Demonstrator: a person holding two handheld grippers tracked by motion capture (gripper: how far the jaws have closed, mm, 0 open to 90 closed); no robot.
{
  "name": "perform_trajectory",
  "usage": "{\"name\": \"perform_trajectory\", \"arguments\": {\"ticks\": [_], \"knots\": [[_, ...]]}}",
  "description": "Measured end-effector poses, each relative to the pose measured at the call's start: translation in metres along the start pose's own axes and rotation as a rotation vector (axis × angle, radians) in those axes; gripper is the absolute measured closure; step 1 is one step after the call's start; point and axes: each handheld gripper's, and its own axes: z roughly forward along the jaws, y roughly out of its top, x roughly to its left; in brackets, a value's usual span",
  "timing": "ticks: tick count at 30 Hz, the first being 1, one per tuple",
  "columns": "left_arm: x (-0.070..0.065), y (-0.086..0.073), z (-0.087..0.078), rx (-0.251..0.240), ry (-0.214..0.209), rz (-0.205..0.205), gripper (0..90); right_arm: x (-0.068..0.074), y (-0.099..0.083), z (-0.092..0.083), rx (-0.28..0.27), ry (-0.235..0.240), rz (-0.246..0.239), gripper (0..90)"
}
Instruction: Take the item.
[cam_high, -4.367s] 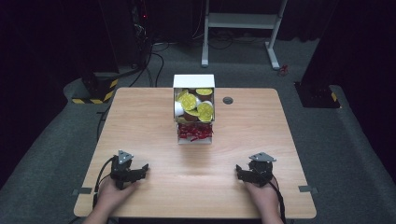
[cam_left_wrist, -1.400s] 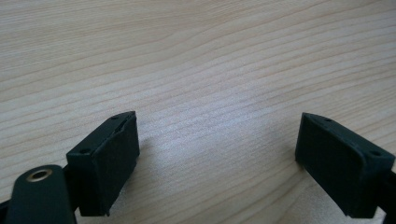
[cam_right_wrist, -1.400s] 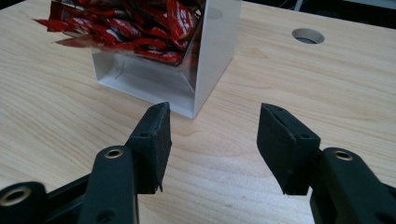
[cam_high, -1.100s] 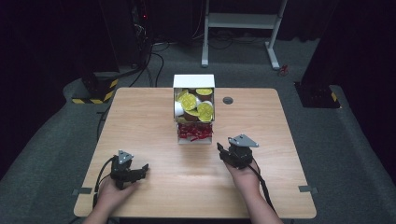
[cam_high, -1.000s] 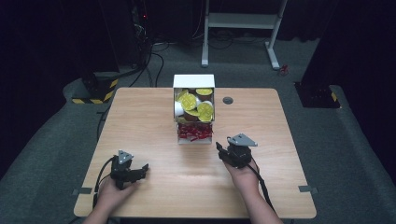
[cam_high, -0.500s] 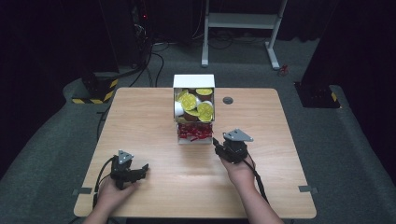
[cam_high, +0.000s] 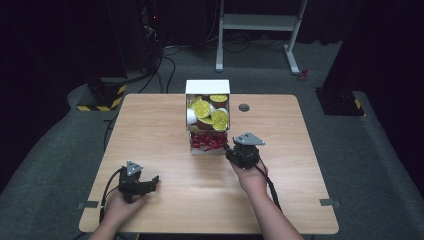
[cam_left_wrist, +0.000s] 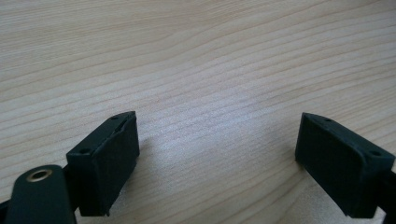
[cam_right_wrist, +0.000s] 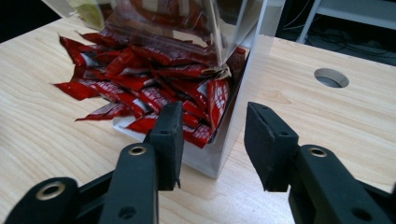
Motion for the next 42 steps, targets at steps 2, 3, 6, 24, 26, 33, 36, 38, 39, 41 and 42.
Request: {"name": "perform_trajectory", "arguments": {"ticks": [2, 3, 6, 24, 26, 33, 36, 38, 39, 41, 42], "knots": [[0.0, 0.0, 0.0, 0.0, 0.0, -0.001, 14.0, 0.0, 0.002, 0.002, 0.005, -0.002, 0.005, 59.8], [0.0, 0.0, 0.0, 0.0, 0.0, 0.0, 14.0, -0.001, 0.003, 0.003, 0.005, -0.001, 0.008, 60.4], [0.0, 0.0, 0.0, -0.002, 0.001, -0.001, 14.0, -0.002, 0.005, 0.005, 0.0, 0.001, 0.006, 64.0], [0.0, 0.0, 0.0, 0.0, 0.0, 0.009, 14.1, -0.002, 0.014, 0.017, 0.024, -0.01, 0.016, 77.5], [0.0, 0.0, 0.0, 0.001, -0.001, 0.008, 14.1, -0.002, 0.013, 0.019, 0.028, -0.007, 0.018, 79.2], [0.0, 0.0, 0.0, 0.001, -0.001, 0.009, 14.1, -0.007, 0.006, 0.026, 0.024, 0.003, 0.063, 80.4], [0.0, 0.0, 0.0, 0.001, -0.001, 0.009, 14.1, -0.008, 0.006, 0.027, 0.023, 0.008, 0.067, 82.8], [0.0, 0.0, 0.0, 0.001, -0.001, 0.008, 14.1, -0.007, 0.006, 0.027, 0.021, 0.008, 0.054, 86.0], [0.0, 0.0, 0.0, 0.001, -0.001, 0.009, 14.1, -0.006, 0.006, 0.027, 0.022, 0.006, 0.055, 86.9], [0.0, 0.0, 0.0, 0.0, 0.0, 0.009, 14.1, -0.004, 0.006, 0.026, 0.018, -0.001, 0.035, 88.0], [0.0, 0.0, 0.0, 0.001, -0.001, 0.009, 14.1, -0.004, 0.006, 0.026, 0.018, -0.001, 0.035, 88.0]]}}
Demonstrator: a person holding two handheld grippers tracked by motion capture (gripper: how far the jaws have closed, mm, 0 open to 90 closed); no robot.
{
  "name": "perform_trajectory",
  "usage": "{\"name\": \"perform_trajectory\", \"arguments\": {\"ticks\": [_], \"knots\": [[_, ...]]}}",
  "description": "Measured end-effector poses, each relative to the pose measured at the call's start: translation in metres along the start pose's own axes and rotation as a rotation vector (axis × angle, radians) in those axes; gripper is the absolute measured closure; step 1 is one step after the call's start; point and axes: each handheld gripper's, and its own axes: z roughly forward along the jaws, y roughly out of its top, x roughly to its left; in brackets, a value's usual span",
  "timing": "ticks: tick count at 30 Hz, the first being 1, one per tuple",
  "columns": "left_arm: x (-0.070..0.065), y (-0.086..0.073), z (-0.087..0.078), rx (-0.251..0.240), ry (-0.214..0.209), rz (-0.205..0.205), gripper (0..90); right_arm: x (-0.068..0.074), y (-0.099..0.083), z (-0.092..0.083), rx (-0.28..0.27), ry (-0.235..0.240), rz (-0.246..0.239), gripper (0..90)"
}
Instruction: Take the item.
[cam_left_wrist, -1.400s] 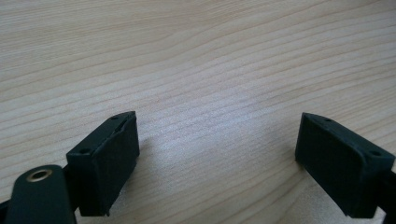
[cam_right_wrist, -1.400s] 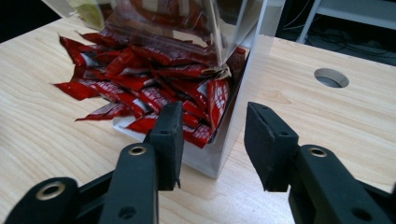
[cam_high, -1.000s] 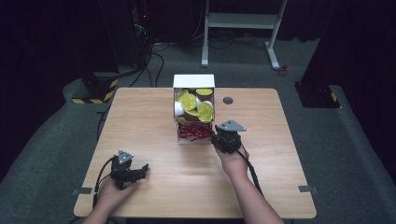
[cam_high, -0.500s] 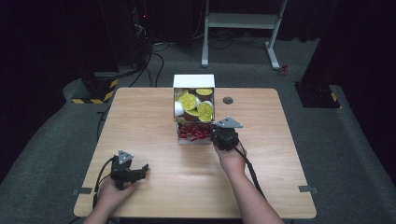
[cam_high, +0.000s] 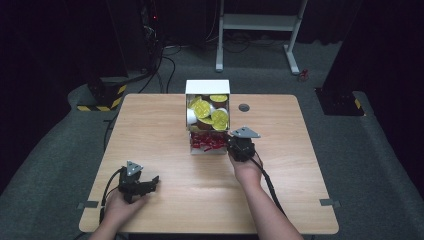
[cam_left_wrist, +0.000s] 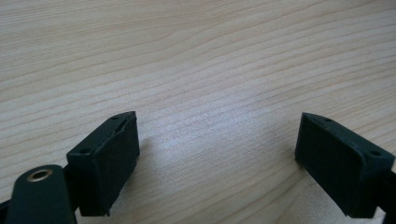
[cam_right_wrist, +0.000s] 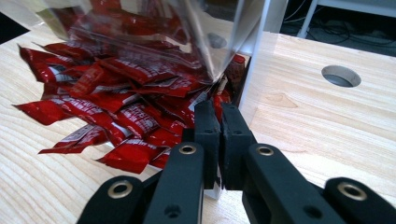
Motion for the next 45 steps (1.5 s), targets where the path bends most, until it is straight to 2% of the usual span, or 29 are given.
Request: {"name": "perform_trajectory", "arguments": {"ticks": [6, 13, 25, 37, 45], "knots": [[0.0, 0.0, 0.0, -0.002, 0.001, 0.0, 14.1, 0.003, -0.001, -0.008, -0.011, 0.005, -0.012, 87.9], [0.0, 0.0, 0.0, -0.001, 0.0, 0.0, 14.1, -0.001, -0.008, -0.02, -0.043, 0.04, -0.002, 87.8], [0.0, 0.0, 0.0, -0.001, 0.003, 0.005, 14.1, 0.005, -0.018, -0.043, -0.095, 0.045, -0.007, 87.9], [0.0, 0.0, 0.0, 0.0, 0.002, 0.006, 14.1, 0.006, -0.023, -0.055, -0.12, 0.06, 0.005, 88.0], [0.0, 0.0, 0.0, -0.001, 0.002, 0.005, 14.1, 0.007, -0.027, -0.064, -0.135, 0.068, -0.004, 88.0]]}}
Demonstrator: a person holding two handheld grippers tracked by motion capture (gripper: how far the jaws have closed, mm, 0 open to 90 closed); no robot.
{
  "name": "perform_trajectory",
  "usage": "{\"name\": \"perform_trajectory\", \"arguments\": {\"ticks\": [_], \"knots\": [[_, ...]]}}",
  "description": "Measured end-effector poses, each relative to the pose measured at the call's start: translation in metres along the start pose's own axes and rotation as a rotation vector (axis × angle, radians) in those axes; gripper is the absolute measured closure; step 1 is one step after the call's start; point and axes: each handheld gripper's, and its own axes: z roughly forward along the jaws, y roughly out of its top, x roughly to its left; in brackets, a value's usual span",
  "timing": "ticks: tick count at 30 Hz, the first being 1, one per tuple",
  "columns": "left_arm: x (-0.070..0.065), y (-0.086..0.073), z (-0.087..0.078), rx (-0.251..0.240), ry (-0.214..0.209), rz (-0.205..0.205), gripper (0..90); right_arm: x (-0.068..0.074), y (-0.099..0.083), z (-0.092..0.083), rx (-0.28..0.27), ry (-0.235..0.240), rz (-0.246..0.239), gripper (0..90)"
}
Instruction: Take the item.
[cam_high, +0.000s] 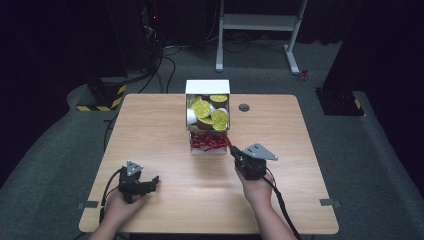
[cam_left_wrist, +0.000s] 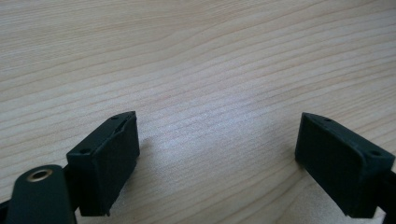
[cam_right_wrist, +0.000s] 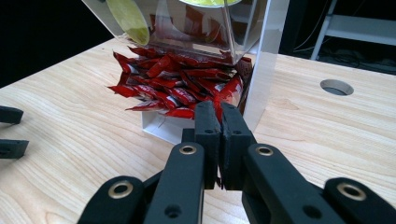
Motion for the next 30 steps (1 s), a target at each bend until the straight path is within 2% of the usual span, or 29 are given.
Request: {"name": "perform_trajectory", "arguments": {"ticks": [12, 30], "knots": [[0.0, 0.0, 0.0, 0.002, 0.0, 0.001, 14.1, 0.0, -0.003, -0.014, -0.013, -0.003, -0.016, 88.2], [0.0, 0.0, 0.0, 0.0, 0.001, 0.001, 14.1, 0.003, -0.006, -0.027, -0.031, 0.001, -0.011, 88.3]]}}
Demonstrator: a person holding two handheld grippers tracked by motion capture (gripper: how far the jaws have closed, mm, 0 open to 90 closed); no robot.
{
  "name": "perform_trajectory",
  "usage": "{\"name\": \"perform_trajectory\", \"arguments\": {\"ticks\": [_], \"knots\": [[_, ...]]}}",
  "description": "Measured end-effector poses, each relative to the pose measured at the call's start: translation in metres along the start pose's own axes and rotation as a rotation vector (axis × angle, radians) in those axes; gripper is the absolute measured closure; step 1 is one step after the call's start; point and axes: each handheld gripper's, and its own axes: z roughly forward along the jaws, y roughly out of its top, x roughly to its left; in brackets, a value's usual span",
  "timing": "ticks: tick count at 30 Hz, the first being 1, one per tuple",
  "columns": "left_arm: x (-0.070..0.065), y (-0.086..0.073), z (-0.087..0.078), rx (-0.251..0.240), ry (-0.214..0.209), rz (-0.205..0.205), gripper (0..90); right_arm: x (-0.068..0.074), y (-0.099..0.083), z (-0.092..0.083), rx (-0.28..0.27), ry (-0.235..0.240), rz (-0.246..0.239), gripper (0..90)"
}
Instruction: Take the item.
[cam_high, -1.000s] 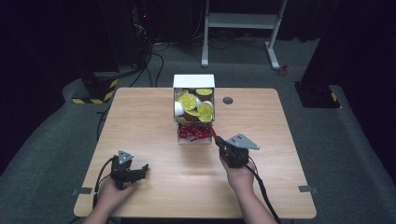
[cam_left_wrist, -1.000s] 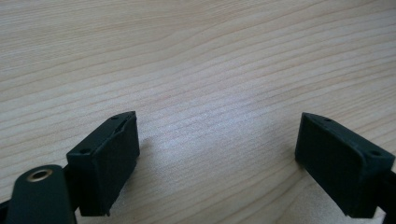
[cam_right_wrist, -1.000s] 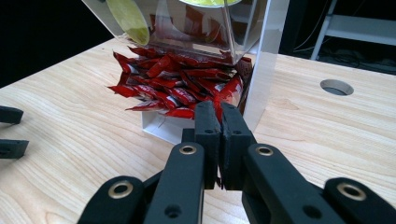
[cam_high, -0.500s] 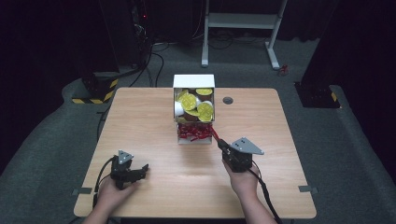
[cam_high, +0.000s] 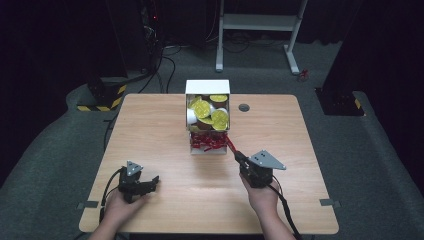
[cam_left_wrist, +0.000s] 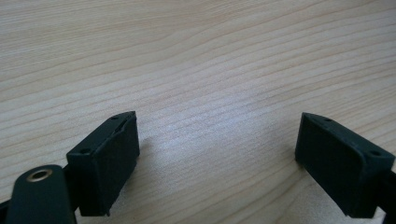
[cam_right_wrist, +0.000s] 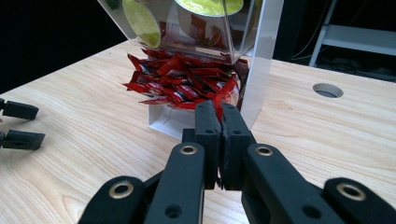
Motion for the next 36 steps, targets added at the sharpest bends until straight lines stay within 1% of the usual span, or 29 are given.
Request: {"name": "perform_trajectory", "arguments": {"ticks": [4, 11, 17, 36], "knots": [[0.0, 0.0, 0.0, -0.001, -0.002, 0.0, 13.9, 0.0, -0.001, -0.004, -0.005, 0.001, 0.007, 88.3], [0.0, 0.0, 0.001, -0.002, -0.004, -0.003, 13.9, 0.0, 0.0, -0.012, -0.018, 0.001, 0.003, 88.4], [0.0, 0.0, 0.001, -0.001, -0.004, -0.003, 13.9, 0.0, 0.0, -0.018, -0.03, -0.008, 0.01, 88.4], [0.0, 0.0, 0.001, -0.002, -0.002, 0.0, 13.9, -0.015, -0.001, -0.033, -0.048, -0.042, 0.02, 88.5]]}}
